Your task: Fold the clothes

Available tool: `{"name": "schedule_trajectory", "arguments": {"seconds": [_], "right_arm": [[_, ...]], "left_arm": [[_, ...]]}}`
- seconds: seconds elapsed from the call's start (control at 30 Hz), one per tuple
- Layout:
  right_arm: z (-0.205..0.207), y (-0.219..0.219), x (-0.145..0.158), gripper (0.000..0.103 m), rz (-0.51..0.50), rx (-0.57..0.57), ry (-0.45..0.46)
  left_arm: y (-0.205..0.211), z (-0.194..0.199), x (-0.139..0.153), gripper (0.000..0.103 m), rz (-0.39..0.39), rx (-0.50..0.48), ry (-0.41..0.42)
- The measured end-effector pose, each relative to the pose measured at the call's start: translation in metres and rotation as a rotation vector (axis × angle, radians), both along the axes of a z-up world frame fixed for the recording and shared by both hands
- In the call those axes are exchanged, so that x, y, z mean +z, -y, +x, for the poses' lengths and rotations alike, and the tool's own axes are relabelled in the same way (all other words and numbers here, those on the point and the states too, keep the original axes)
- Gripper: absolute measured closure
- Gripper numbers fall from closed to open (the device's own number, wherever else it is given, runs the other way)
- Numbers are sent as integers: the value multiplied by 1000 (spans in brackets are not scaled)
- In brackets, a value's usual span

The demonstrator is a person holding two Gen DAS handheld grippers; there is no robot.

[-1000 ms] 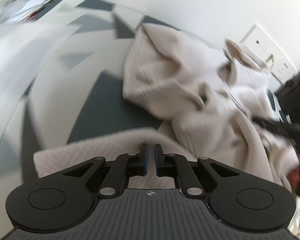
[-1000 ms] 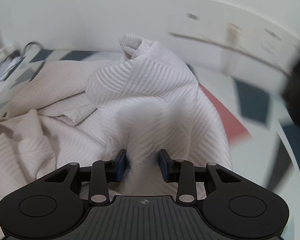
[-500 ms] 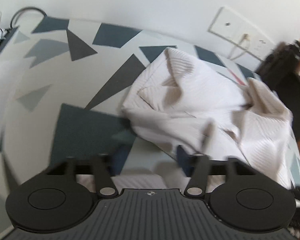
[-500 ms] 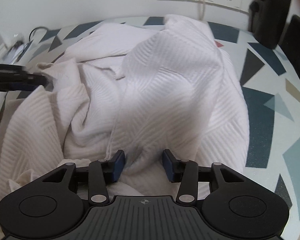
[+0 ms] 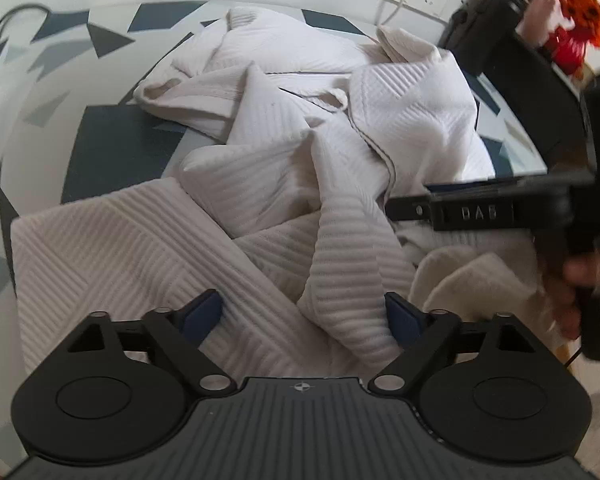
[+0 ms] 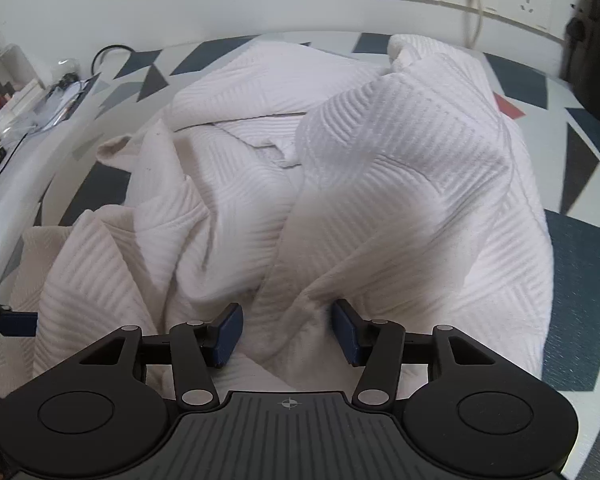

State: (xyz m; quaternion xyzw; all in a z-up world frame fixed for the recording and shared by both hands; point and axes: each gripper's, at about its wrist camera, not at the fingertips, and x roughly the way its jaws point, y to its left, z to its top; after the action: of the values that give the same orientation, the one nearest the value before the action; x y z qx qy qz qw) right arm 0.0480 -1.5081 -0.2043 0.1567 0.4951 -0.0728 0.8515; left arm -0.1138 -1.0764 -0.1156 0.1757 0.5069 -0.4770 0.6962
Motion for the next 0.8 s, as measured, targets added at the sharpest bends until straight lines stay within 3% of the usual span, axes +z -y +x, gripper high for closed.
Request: {"name": "schedule_trajectory", "arguments": {"seconds": [0.07, 0.13, 0.27, 0.3, 0.33, 0.4, 0.53, 0.57, 0.6, 0.63, 0.73, 0.8], "right_arm": [[-1, -2, 1, 54, 5, 14, 4], [-2, 1, 2, 54, 48, 23, 6], [-1, 20, 22, 55, 93, 18, 63], [0, 24, 31, 49, 72, 15, 102], [4, 27, 39, 32, 32, 9, 143], [17, 34, 51, 16, -52, -4, 216], [54, 50, 62, 17, -184, -46, 314], [69, 53, 57, 17, -198, -48, 300], [83, 56, 49, 23, -210, -42, 275], [98, 60, 40, 37, -225, -38, 241], [123, 68, 7, 52, -240, 1, 122], [121, 71, -5, 54, -249, 26, 89]], "left_arm": [[-5, 1, -4, 40, 0, -8, 13], [-11, 5, -8, 50, -15, -2, 4], [-16, 9, -11, 55, -33, 37, 1], [-16, 10, -11, 55, -35, 47, 5], [-16, 13, -12, 55, -36, 59, 5], [-15, 19, -13, 55, -38, 84, 5], [-13, 29, -15, 55, -40, 118, 8], [-12, 31, -15, 55, -39, 123, 14], [-11, 34, -16, 55, -38, 128, 20], [-10, 37, -16, 55, -38, 139, 22], [-3, 51, -15, 55, -31, 183, 33], [2, 62, -15, 55, -28, 205, 48]]}}
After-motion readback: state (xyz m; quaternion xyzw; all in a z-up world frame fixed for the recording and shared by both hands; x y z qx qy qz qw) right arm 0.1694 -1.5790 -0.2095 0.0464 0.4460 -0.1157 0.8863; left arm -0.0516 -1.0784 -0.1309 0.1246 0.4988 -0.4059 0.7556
